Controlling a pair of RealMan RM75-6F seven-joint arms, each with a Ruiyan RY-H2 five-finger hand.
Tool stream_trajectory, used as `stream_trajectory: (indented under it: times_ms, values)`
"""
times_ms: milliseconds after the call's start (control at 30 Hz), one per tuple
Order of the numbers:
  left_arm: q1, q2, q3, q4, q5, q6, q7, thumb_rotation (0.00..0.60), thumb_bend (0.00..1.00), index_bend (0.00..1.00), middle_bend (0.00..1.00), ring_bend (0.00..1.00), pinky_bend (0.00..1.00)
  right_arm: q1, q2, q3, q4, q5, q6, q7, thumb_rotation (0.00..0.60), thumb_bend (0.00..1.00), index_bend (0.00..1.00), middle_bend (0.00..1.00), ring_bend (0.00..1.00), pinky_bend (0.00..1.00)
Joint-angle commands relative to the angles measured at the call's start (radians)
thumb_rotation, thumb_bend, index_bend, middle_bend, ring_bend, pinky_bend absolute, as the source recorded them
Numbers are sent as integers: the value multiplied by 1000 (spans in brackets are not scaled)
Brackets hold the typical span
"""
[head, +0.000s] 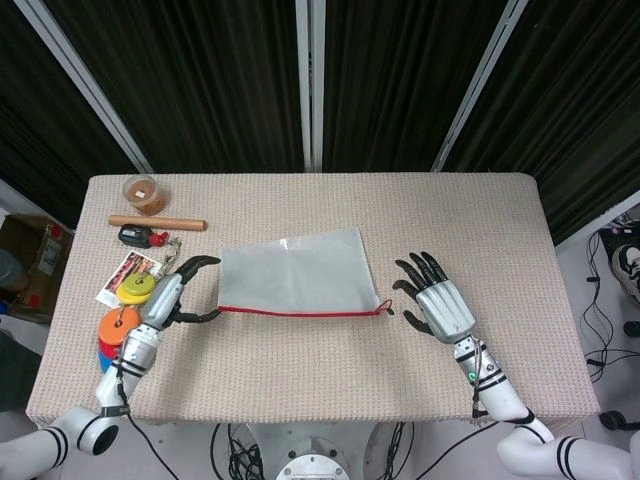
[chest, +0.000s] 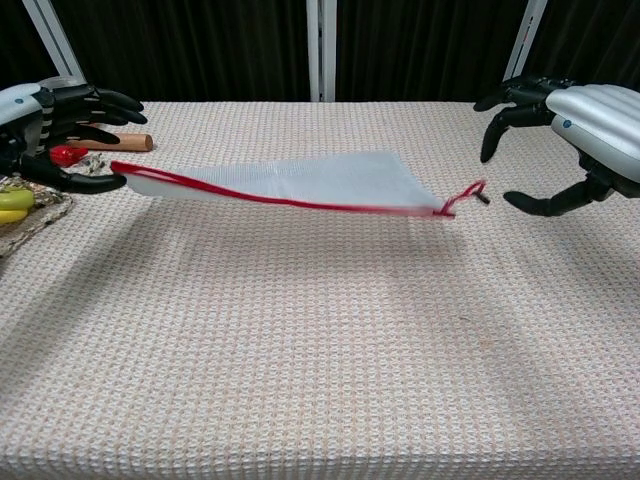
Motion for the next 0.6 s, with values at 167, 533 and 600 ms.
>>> stream_trajectory:
  times_ms: [167, 533, 600]
  values:
    - [61, 204, 29, -280, -108, -17, 530, 600, 144, 168, 155, 96, 162, -34, 146, 27, -157, 150, -77, -104, 600, 27, 0, 1, 0, 0]
    - [251, 312, 18, -232, -208, 226, 724, 600, 129, 201, 182, 105, 163, -192, 317, 30, -173, 95, 134, 129, 600, 167, 8, 131, 0, 33]
    - [287, 327, 26, -230, -221, 251, 731, 600, 129, 201, 181, 105, 163, -228, 343, 20, -178, 84, 170, 165, 600, 176, 8, 127, 0, 33]
